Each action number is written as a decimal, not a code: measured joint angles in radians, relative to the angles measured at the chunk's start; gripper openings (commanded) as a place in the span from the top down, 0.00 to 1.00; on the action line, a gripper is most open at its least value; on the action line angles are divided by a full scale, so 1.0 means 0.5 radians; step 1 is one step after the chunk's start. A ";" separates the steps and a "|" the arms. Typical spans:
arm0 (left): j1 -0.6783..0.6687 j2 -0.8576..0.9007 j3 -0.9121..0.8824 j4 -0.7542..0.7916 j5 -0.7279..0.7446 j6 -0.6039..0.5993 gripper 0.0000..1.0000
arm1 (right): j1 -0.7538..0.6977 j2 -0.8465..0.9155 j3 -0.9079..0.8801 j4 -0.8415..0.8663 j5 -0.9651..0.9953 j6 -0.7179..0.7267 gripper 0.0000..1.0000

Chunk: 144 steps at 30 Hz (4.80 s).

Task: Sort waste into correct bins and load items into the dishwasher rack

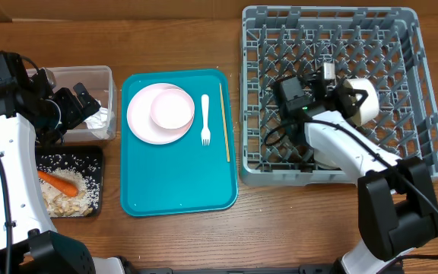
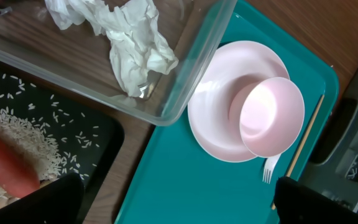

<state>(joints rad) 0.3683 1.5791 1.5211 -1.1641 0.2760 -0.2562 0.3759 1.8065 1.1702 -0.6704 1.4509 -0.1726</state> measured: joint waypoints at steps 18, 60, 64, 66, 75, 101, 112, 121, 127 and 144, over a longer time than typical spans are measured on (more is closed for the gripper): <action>0.000 0.000 0.000 0.000 0.000 0.000 0.00 | 0.095 0.001 0.000 -0.086 -0.149 0.015 0.78; 0.000 0.000 0.000 0.000 0.001 0.000 0.00 | -0.261 -0.497 0.805 -0.990 -2.240 0.892 0.89; 0.000 0.000 0.000 0.000 0.000 0.000 0.00 | -0.584 -0.484 0.758 -0.952 -2.518 0.910 0.90; 0.000 0.000 0.000 0.000 0.000 0.000 0.00 | -0.727 -0.484 0.702 -0.904 -2.667 0.917 0.91; 0.000 0.000 0.000 0.000 0.000 0.000 0.00 | -0.880 -0.483 0.386 -0.684 -2.882 0.922 0.91; 0.000 0.000 0.000 0.000 0.000 0.000 0.00 | -0.880 -0.478 0.130 -0.373 -2.770 0.922 0.96; 0.000 0.000 0.000 0.000 0.000 -0.001 0.00 | -0.880 -0.478 0.101 -0.597 -2.801 0.920 0.96; 0.000 0.000 0.000 0.000 0.000 0.000 0.00 | -0.880 -0.478 0.102 -0.690 -2.890 0.913 0.96; 0.000 0.000 0.000 -0.001 0.000 0.000 0.00 | -0.880 -0.475 0.182 -0.845 -2.963 0.852 0.94; 0.000 0.000 0.000 0.000 0.000 0.000 0.00 | -0.380 -0.529 0.518 -0.986 -3.565 0.777 0.74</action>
<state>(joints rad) 0.3683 1.5791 1.5211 -1.1641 0.2760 -0.2562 0.1860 1.5417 1.4292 -1.1637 -0.3313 0.2157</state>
